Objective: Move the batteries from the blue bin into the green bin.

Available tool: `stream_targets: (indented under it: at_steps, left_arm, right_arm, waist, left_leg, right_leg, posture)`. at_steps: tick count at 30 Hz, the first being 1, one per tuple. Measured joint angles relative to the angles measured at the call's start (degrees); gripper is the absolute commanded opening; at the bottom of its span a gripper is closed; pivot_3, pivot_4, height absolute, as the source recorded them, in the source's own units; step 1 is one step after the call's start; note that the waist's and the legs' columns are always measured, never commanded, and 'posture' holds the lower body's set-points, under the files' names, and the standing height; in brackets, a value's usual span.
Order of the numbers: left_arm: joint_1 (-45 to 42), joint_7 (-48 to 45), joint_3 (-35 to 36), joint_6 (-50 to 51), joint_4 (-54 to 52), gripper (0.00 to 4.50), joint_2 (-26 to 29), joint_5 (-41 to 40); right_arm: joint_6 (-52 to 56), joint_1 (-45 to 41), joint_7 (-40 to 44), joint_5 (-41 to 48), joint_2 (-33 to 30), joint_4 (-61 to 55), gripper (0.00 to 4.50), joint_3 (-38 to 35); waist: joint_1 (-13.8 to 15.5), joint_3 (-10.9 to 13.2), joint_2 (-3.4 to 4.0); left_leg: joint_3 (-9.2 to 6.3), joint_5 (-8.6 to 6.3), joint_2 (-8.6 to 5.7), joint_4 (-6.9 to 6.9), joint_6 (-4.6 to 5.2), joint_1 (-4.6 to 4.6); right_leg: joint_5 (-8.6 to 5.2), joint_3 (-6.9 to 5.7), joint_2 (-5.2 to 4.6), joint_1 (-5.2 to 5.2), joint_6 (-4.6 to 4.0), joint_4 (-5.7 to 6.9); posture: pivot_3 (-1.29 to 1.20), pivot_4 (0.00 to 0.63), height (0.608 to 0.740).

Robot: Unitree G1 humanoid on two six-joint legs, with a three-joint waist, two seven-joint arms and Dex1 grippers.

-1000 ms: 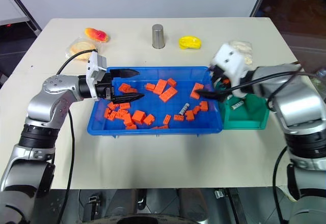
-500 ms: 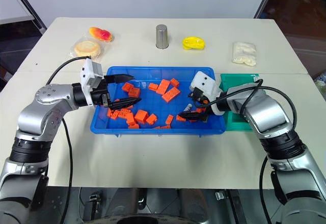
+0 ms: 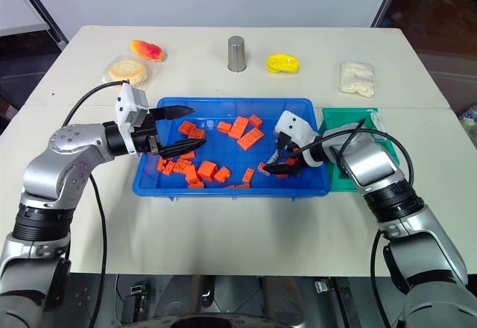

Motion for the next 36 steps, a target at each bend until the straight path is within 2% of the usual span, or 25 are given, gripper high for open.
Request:
stream_targets:
  at_steps: [11, 21, 36]
  left_arm:
    - [-0.01, 0.43, -0.13, -0.47, 0.00, 4.50, -0.60, 0.08]
    - [-0.01, 0.43, -0.18, -1.17, 0.01, 4.50, -0.67, 0.16]
    - [-0.34, 1.50, -0.27, -1.58, 0.17, 4.50, -2.01, 0.99]
  right_arm:
    - [3.34, -0.07, 0.72, 0.37, 0.16, 0.00, 4.48, -1.47]
    - [3.12, 1.19, 3.42, 0.94, -5.42, -4.99, 4.48, -3.65]
    - [-7.73, -1.48, 4.41, -9.10, -3.34, -0.99, 4.48, 5.02]
  waist:
    - [0.19, 0.00, 0.00]
    - [0.03, 0.00, 0.00]
    - [0.06, -0.01, -0.01]
  left_leg:
    - [0.00, 0.00, -0.01, 0.01, 0.00, -0.01]
    - [-0.01, 0.00, 0.00, 0.01, 0.00, 0.00]
    - [0.00, 0.00, 0.00, 0.10, 0.00, -0.01]
  right_leg:
    - [0.00, -0.01, -0.01, 0.01, 0.00, 0.00]
    - [0.00, -0.01, 0.02, 0.01, 0.00, 0.00]
    - [0.00, -0.01, 0.00, 0.04, 0.00, 0.01]
  posture:
    - [0.00, 0.150, 0.740]
    - [0.00, 0.150, 0.740]
    - [0.00, 0.150, 0.740]
